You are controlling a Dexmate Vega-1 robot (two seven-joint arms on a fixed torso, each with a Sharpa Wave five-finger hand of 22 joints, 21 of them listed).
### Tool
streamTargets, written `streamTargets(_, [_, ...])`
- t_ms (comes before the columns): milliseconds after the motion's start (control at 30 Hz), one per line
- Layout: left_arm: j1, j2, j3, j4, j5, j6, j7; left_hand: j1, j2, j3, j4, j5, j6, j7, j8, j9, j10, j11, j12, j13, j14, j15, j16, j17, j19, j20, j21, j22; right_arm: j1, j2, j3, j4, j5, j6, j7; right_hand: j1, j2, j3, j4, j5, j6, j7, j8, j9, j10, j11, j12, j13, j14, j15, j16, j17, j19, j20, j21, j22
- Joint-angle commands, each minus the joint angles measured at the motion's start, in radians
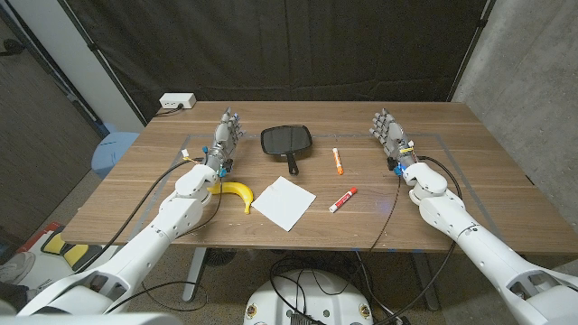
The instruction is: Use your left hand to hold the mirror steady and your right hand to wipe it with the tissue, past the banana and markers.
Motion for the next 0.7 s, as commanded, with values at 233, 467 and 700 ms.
streamTargets(233, [0.047,-0.163,-0.204,-0.036,0.212,0.085,-0.106,-0.001,0.122,-0.002,0.005,0.009,-0.256,-0.013,0.011,0.004,-0.21,0.001,0.008,0.005,-0.23,-0.034,0.009,0.002,-0.201,-0.039,0.007,0.005,-0.068,0.116,0.168,-0.058,-0.164,-0.086,0.051,0.03,0.013,0.006,-0.021,0.001,-0.004,0.022,0.001,0.004,0.01,0.016,0.004,0.005,0.002,0.024,0.001,0.001,0.005,-0.045,0.001,0.004])
streamTargets(467, [0.053,-0.203,-0.25,-0.044,0.262,0.106,-0.142,0.001,0.12,-0.003,0.004,0.01,-0.241,-0.017,0.015,0.004,-0.198,0.015,0.011,0.005,-0.22,-0.029,0.011,0.002,-0.19,-0.033,0.009,0.005,-0.083,0.143,0.205,-0.078,-0.206,-0.104,0.058,0.042,0.007,0.007,-0.033,-0.001,0.001,0.025,0.003,0.004,0.017,0.021,0.005,0.005,0.01,0.031,0.001,0.001,0.01,-0.04,-0.001,0.003])
streamTargets(700, [0.059,-0.23,-0.28,-0.056,0.3,0.12,-0.165,0.003,0.118,-0.003,0.002,0.011,-0.222,-0.021,0.019,0.004,-0.18,0.027,0.014,0.005,-0.202,-0.019,0.014,0.002,-0.178,-0.025,0.012,0.004,-0.094,0.163,0.229,-0.088,-0.232,-0.109,0.063,0.049,0.005,0.008,-0.039,-0.002,0.005,0.024,0.004,0.005,0.023,0.024,0.006,0.005,0.016,0.033,0.002,0.001,0.015,-0.038,-0.001,0.003])
